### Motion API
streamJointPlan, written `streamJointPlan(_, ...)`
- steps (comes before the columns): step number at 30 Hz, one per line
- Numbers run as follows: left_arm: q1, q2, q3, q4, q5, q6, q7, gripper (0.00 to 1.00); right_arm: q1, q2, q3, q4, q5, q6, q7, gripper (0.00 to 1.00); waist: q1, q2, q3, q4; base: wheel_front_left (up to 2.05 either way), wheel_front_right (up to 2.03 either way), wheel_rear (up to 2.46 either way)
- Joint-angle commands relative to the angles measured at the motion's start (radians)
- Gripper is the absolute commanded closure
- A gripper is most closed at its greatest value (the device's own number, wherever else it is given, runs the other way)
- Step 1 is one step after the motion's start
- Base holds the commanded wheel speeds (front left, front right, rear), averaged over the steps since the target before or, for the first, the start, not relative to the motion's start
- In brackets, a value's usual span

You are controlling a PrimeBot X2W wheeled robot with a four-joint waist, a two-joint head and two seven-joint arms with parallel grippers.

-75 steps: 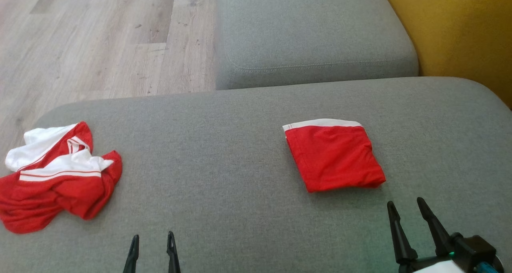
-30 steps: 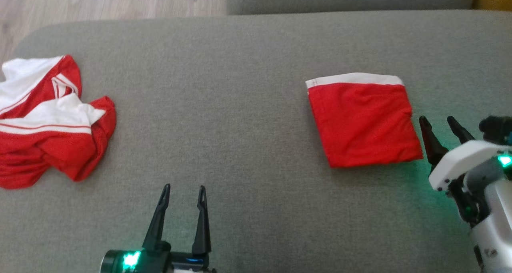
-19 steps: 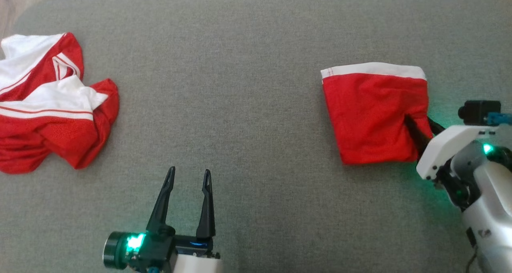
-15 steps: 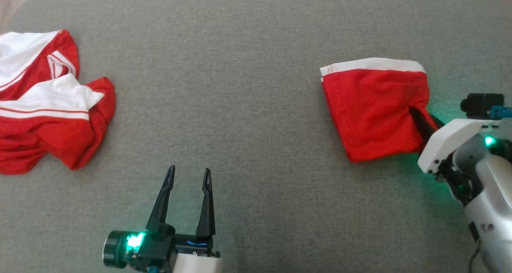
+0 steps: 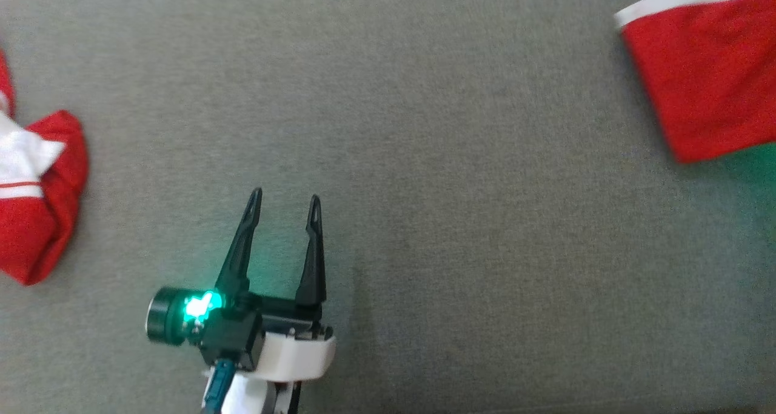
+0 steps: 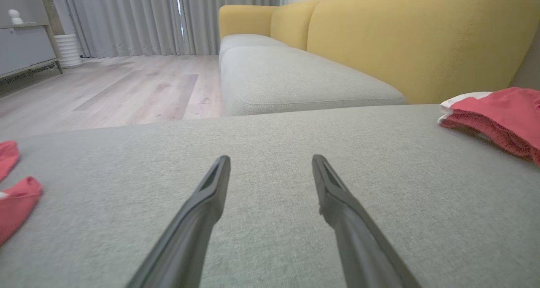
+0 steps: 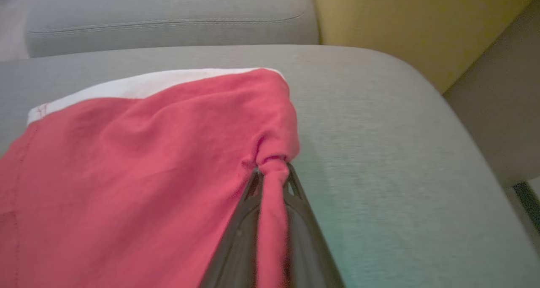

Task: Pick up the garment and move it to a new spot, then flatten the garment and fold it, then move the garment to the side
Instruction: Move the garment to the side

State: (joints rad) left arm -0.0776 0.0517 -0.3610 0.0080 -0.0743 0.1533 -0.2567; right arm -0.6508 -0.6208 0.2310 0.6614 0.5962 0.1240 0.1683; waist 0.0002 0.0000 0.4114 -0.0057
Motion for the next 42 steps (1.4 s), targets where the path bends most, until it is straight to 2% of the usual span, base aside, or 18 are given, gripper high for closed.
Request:
streamJointPlan(1,-0.030,0.001,0.031,-0.028,0.016,-0.011,-0.005,0.00,-0.019,-0.060,-0.018,-0.008,-0.016,0.007,-0.020,1.00,-0.0002,0.0000,0.062,-0.041,0.00,0.00,0.00)
streamJointPlan(6,-0.066,0.003,0.040,-0.027,0.032,-0.030,-0.005,0.00,-0.059,-0.111,-0.065,0.045,-0.072,0.007,-0.057,1.00,-0.0002,0.0000,0.099,-0.054,0.00,0.00,0.00)
streamJointPlan(9,-0.073,0.003,0.042,-0.026,0.034,-0.035,-0.005,0.00,-0.077,-0.114,-0.093,0.065,-0.113,0.007,-0.085,0.97,-0.0002,0.0000,0.102,-0.057,0.00,0.00,0.00)
streamJointPlan(10,-0.075,0.003,0.042,-0.026,0.035,-0.037,-0.005,0.00,-0.085,-0.110,-0.109,0.077,-0.136,0.007,-0.099,0.61,-0.0002,0.0000,0.103,-0.058,0.00,0.00,0.00)
streamJointPlan(11,-0.076,0.003,0.042,-0.024,0.035,-0.039,-0.005,0.00,-0.094,-0.106,-0.128,0.091,-0.164,0.007,-0.116,0.00,-0.0002,0.0000,0.100,-0.058,0.00,0.00,0.00)
streamJointPlan(18,-0.062,0.001,0.038,-0.006,0.021,-0.038,-0.005,0.00,-0.089,-0.007,-0.194,0.137,-0.332,0.007,-0.192,0.00,-0.0002,0.0000,0.014,-0.038,0.00,0.00,0.00)
streamJointPlan(21,-0.038,0.000,0.037,0.000,0.017,-0.029,-0.005,0.00,-0.051,0.076,-0.189,0.103,-0.379,0.007,-0.252,0.00,-0.0002,0.0000,-0.051,-0.030,0.00,0.00,0.00)
streamJointPlan(25,0.009,-0.001,0.046,0.012,-0.010,-0.015,-0.005,0.00,0.040,0.195,-0.118,0.053,-0.362,0.007,-0.340,0.00,-0.0002,0.0000,-0.157,-0.017,0.00,0.00,0.00)
streamJointPlan(28,0.056,-0.001,0.055,0.020,-0.080,-0.009,-0.005,0.00,0.133,0.276,-0.025,0.019,-0.321,0.007,-0.385,0.00,-0.0002,0.0000,-0.244,-0.003,0.00,0.00,0.00)
streamJointPlan(31,0.098,-0.001,0.059,0.029,-0.110,-0.007,-0.005,0.00,0.232,0.338,0.038,-0.016,-0.278,0.007,-0.415,0.00,-0.0002,0.0000,-0.326,0.015,0.00,0.00,0.00)
streamJointPlan(34,0.142,-0.001,0.078,0.034,-0.123,0.006,-0.005,0.00,0.330,0.400,0.047,-0.070,-0.270,0.007,-0.428,0.00,-0.0002,0.0000,-0.402,0.027,0.00,0.00,0.00)
streamJointPlan(39,0.193,-0.001,0.117,0.004,-0.117,0.027,-0.005,0.00,0.501,0.487,-0.006,-0.277,-0.332,0.007,-0.430,0.00,-0.0002,0.0000,-0.467,0.043,0.00,0.00,0.00)
streamJointPlan(42,0.228,-0.001,0.137,-0.023,-0.101,0.035,-0.005,0.00,0.605,0.517,-0.040,-0.377,-0.374,0.007,-0.430,0.00,-0.0002,0.0000,-0.503,0.051,0.00,0.00,0.00)
